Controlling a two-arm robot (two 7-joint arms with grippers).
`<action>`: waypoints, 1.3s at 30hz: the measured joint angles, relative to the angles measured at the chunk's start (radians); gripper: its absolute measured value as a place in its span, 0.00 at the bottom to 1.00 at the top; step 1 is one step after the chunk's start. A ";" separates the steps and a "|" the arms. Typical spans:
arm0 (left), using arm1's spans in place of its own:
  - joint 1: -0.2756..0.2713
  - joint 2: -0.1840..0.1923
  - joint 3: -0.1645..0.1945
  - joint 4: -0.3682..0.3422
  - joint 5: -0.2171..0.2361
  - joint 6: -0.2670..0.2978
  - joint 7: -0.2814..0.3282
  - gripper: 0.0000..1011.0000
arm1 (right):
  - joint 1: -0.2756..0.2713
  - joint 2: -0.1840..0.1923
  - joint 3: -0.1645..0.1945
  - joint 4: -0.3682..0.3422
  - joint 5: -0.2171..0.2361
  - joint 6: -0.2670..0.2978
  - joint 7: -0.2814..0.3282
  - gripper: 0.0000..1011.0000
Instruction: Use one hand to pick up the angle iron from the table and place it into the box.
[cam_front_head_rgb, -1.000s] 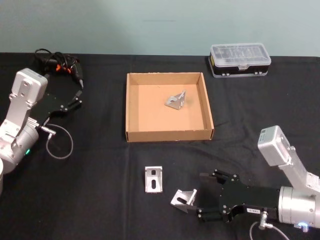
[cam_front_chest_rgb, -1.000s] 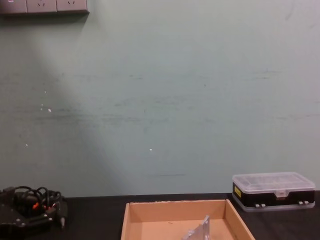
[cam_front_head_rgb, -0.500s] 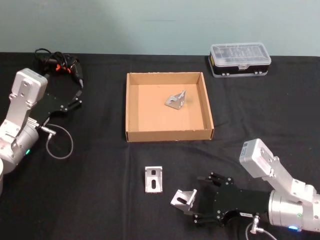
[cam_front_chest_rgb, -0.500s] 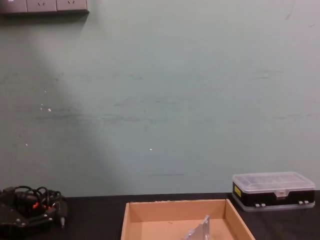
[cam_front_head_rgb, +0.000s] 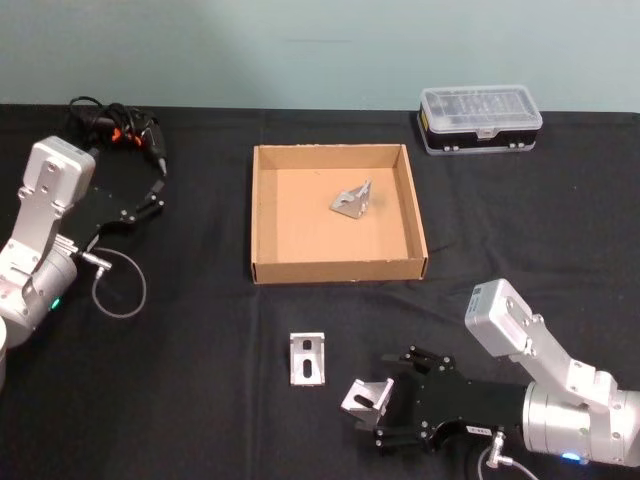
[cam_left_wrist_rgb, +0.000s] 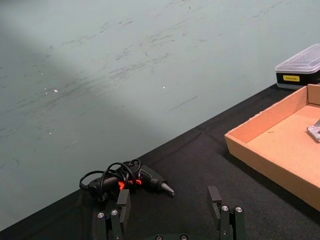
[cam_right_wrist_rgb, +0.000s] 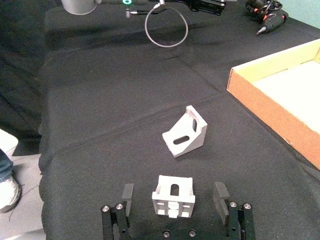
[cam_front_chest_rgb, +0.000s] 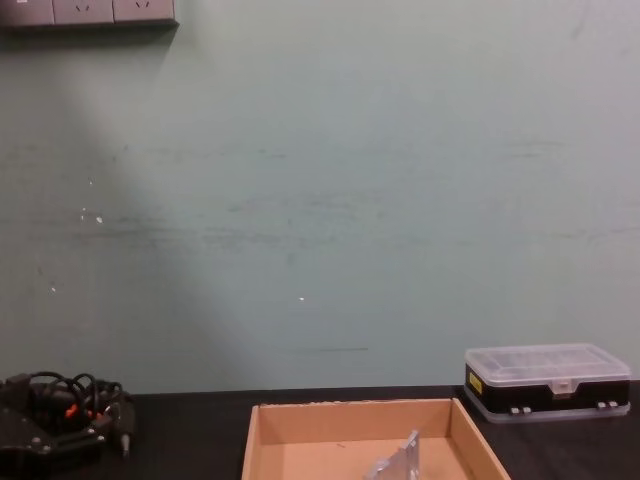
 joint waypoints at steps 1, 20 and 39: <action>0.000 0.000 0.000 0.000 0.000 0.000 0.000 0.99 | 0.001 -0.002 -0.001 0.001 -0.001 0.001 0.000 0.99; 0.000 0.000 0.000 0.000 0.000 0.000 0.000 0.99 | 0.021 -0.017 -0.018 0.011 -0.018 0.017 0.021 0.87; 0.000 0.000 0.000 0.000 0.000 0.000 0.000 0.99 | 0.028 -0.017 -0.019 0.017 -0.013 0.002 0.032 0.47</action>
